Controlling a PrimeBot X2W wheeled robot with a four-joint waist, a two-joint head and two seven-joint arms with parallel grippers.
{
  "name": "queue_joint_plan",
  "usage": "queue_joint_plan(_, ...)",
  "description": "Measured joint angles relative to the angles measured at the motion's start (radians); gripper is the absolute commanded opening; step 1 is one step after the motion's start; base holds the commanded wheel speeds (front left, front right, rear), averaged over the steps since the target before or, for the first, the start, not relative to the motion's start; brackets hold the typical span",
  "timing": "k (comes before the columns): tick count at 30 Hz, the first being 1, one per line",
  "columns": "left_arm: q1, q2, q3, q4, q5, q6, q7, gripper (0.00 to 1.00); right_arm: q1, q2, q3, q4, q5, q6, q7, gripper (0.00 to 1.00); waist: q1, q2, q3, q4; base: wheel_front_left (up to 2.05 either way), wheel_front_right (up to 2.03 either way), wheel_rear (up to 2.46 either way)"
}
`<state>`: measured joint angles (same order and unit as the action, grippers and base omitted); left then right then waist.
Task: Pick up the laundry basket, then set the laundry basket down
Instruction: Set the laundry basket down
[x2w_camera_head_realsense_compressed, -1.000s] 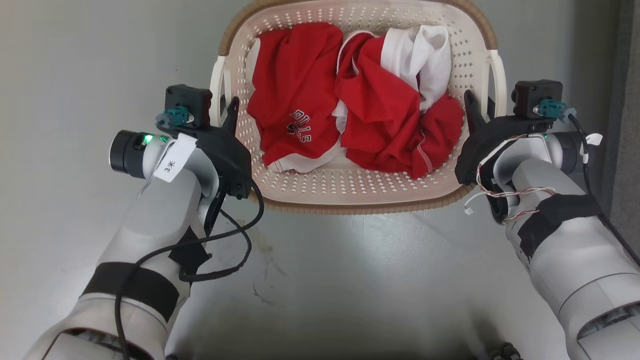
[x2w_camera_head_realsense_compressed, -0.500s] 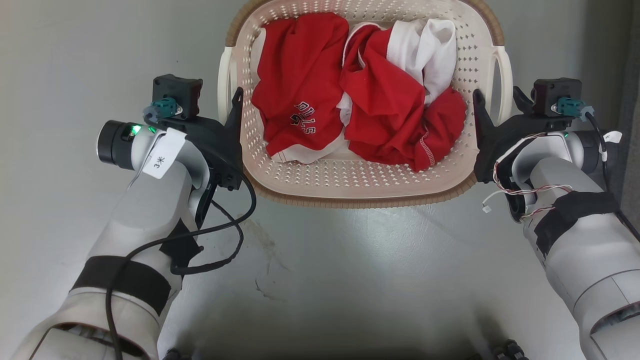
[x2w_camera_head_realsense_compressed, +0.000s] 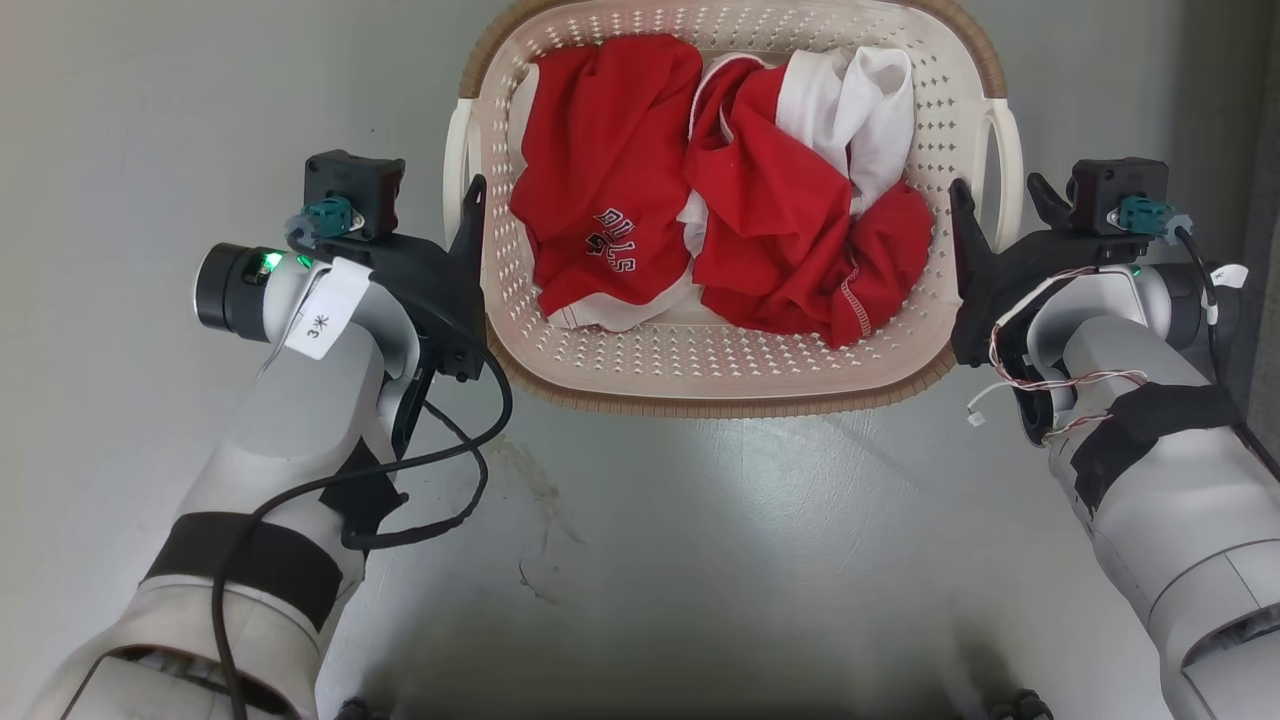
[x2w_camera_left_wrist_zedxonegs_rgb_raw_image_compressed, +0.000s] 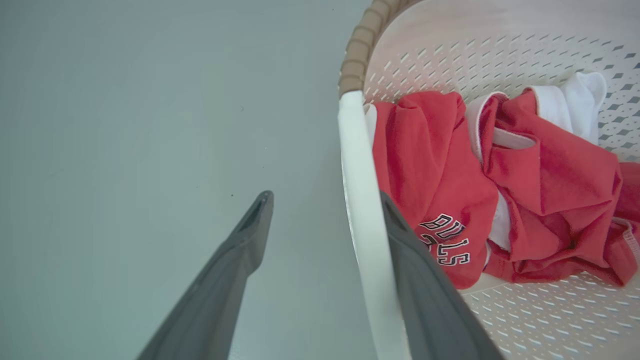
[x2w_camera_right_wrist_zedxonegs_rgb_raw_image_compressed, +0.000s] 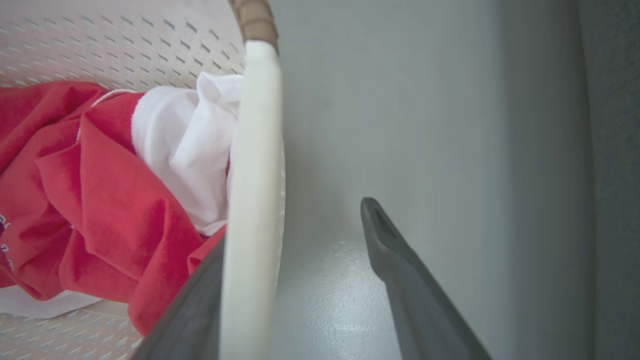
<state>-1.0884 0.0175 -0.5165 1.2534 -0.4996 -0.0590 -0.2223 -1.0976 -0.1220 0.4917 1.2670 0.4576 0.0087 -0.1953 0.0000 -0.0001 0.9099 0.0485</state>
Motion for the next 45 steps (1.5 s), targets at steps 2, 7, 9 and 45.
queue_joint_plan(2, 0.000, 0.000, -0.003, -0.001, -0.002, 0.000, -0.001, 1.00, 0.000, 0.000, 0.000, 0.000, 0.001, 0.000, -0.001, 1.00, 0.0000, 0.0000, 0.000, 0.000, 0.00, 0.00, 0.00)
queue_joint_plan(7, 0.000, 0.003, -0.012, -0.009, -0.008, 0.001, -0.001, 1.00, 0.000, 0.001, -0.003, 0.002, 0.003, 0.003, -0.006, 1.00, 0.0000, 0.0000, 0.001, 0.000, 0.00, 0.00, 0.00)
queue_joint_plan(9, 0.001, 0.004, -0.016, -0.012, -0.009, 0.006, -0.004, 1.00, 0.000, 0.002, -0.005, 0.002, 0.009, 0.005, -0.009, 1.00, 0.0000, 0.0000, 0.001, 0.000, 0.00, 0.00, 0.00)
queue_joint_plan(45, 0.028, 0.006, -0.070, -0.055, -0.082, 0.016, -0.019, 1.00, 0.000, 0.023, 0.000, 0.004, 0.036, 0.071, -0.041, 1.00, 0.0000, 0.0003, -0.055, 0.007, 0.00, 0.00, 0.00)
